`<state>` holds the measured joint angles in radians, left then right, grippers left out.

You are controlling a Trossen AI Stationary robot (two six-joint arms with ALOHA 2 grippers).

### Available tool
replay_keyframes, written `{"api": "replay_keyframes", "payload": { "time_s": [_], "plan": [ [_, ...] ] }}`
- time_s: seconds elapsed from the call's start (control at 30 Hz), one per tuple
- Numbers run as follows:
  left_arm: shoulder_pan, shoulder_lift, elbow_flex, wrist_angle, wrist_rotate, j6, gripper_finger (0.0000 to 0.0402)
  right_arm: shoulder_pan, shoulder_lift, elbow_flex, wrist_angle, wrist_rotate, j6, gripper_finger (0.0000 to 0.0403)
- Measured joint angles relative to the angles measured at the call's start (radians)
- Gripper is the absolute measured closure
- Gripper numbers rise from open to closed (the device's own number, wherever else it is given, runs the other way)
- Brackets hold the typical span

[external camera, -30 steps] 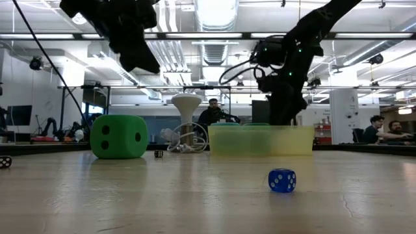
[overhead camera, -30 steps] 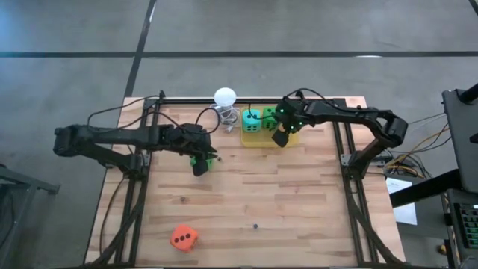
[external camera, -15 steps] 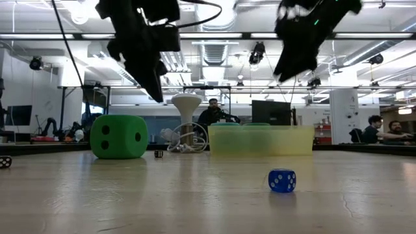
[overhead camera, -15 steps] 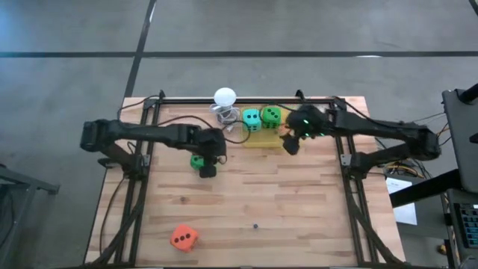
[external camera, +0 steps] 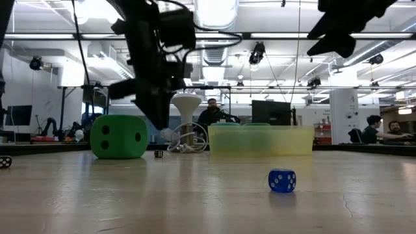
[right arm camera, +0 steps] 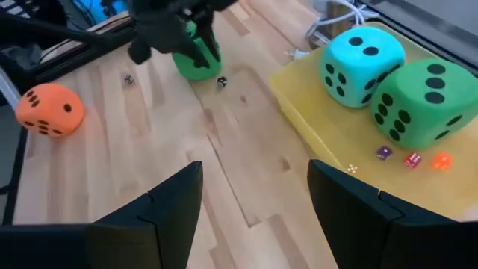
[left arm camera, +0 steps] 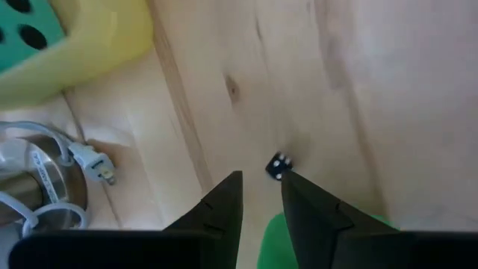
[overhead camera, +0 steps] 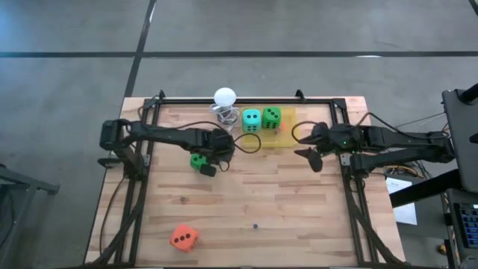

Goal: Pick & Place Dice
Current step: Put the top small black dice into the yellow bin

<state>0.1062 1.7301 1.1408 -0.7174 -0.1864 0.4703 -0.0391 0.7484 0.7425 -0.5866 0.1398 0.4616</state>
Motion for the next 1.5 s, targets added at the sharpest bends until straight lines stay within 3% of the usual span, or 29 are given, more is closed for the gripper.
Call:
{"api": "replay_keyframes", "payload": {
  "time_s": [0.27, 0.77, 1.23, 1.4, 1.5],
  "plan": [
    [0.000, 0.065, 0.002, -0.010, -0.050, 0.058, 0.0303, 0.011, -0.033, -0.045, 0.001, 0.044, 0.034, 0.0168],
    [0.004, 0.065, 0.000, 0.010, 0.004, 0.046, 0.0303, 0.011, -0.006, -0.046, 0.025, 0.046, 0.038, 0.0168],
    [-0.003, 0.065, 0.010, 0.000, 0.075, -0.177, 0.0293, 0.025, -0.006, -0.046, 0.026, 0.043, 0.056, 0.0168],
    [-0.010, 0.065, 0.078, 0.013, -0.047, -0.308, 0.0250, 0.049, -0.006, -0.046, 0.052, 0.044, 0.055, 0.0168],
    [-0.006, 0.065, 0.125, 0.009, -0.067, -0.366, 0.0233, 0.055, -0.006, -0.046, 0.056, 0.044, 0.055, 0.0168]
  ]
}}
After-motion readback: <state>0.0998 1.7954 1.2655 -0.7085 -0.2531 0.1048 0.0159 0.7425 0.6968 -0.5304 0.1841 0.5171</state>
